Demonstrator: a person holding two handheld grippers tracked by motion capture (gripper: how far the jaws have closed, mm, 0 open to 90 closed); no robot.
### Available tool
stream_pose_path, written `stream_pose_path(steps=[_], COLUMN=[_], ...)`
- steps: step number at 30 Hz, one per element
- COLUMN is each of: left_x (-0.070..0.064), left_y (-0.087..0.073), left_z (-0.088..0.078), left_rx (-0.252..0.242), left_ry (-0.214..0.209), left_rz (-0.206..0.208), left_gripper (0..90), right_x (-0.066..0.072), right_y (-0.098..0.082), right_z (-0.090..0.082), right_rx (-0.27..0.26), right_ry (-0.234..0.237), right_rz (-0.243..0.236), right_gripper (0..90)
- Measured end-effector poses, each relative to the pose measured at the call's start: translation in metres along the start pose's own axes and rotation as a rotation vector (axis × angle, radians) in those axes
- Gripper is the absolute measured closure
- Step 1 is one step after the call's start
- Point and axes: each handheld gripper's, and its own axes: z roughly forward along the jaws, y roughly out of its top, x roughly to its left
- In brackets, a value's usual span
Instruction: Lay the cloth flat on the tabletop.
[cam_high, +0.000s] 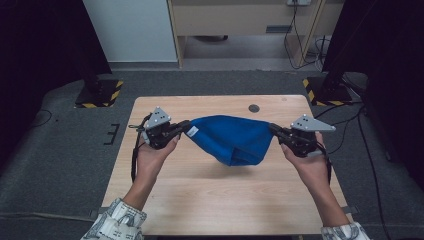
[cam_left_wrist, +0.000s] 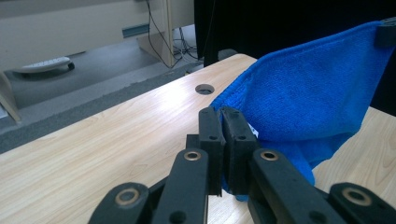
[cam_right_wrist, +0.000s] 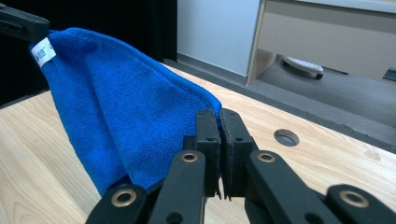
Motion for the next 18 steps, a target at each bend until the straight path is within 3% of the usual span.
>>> stream_pose_path(steps=[18], left_x=[-0.011], left_y=[0.009], left_z=[-0.018], left_rx=[-0.023], left_ry=[-0.014], left_rz=[0.028], left_gripper=[87.0], right_x=[0.008], right_y=[0.011], right_z=[-0.019], right_rx=[-0.03], right_ry=[0.009], right_rz=[-0.026], right_gripper=[87.4])
